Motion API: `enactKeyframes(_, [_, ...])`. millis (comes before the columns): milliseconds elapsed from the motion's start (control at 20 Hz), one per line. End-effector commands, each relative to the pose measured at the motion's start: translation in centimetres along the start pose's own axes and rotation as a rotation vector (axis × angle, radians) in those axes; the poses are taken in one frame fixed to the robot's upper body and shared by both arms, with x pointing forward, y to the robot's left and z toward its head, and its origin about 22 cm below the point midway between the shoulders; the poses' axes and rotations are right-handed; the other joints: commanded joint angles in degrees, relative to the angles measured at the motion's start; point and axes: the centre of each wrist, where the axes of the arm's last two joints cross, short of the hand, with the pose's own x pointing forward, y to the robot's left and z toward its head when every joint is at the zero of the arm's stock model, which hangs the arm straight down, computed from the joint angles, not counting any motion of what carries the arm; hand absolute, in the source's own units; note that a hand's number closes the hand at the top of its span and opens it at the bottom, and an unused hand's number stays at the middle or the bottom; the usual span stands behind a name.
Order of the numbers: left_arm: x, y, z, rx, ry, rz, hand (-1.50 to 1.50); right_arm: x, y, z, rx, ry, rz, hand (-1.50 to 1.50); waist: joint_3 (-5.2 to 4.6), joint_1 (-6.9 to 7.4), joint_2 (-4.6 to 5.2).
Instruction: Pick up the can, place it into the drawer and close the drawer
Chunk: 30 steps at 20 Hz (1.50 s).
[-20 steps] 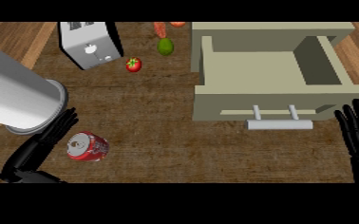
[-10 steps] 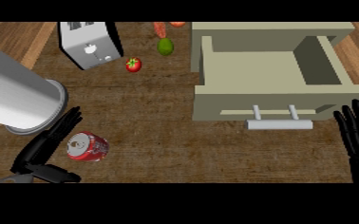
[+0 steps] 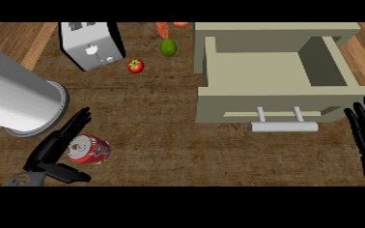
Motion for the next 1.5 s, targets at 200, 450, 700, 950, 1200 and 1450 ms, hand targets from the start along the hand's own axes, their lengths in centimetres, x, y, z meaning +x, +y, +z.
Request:
enactKeyframes(200, [-0.6, -0.3, 0.7, -0.057, -0.035, 0.078, -1.5, 0.7, 0.9, 0.8, -0.004, 0.0, -0.008, -1.5, 0.0, 0.14, -0.05])
enactKeyframes(450, [1.3, -1.9, -3.2, -0.075, -0.026, 0.047, -1.5, 1.3, 0.1, 1.6, -0.002, -0.011, -0.013, -1.5, 0.04, 0.08, -0.11])
enactKeyframes(700, [-1.3, -4.0, -3.0, -0.095, -0.052, 0.071, -1.5, 1.3, -0.7, 0.5, 0.012, 0.003, -0.005, -1.5, -0.01, -0.01, 0.0])
enactKeyframes(950, [0.3, -4.9, -3.0, -0.145, -0.066, 0.078, -1.5, 1.9, -1.5, 1.0, -0.006, -0.005, -0.009, -1.5, 0.05, 0.37, -0.15])
enactKeyframes(1200, [1.2, -4.7, -4.5, -0.159, -0.103, 0.126, 1.5, -1.0, -1.0, 2.1, -0.012, 0.009, -0.009, -1.5, 0.05, 0.22, -0.12])
enactKeyframes(1450, [1.5, -5.4, -3.9, -0.197, -0.102, 0.176, 1.5, 1.3, -1.5, 2.7, -0.022, -0.017, -0.032, -1.5, 0.04, 0.19, -0.15])
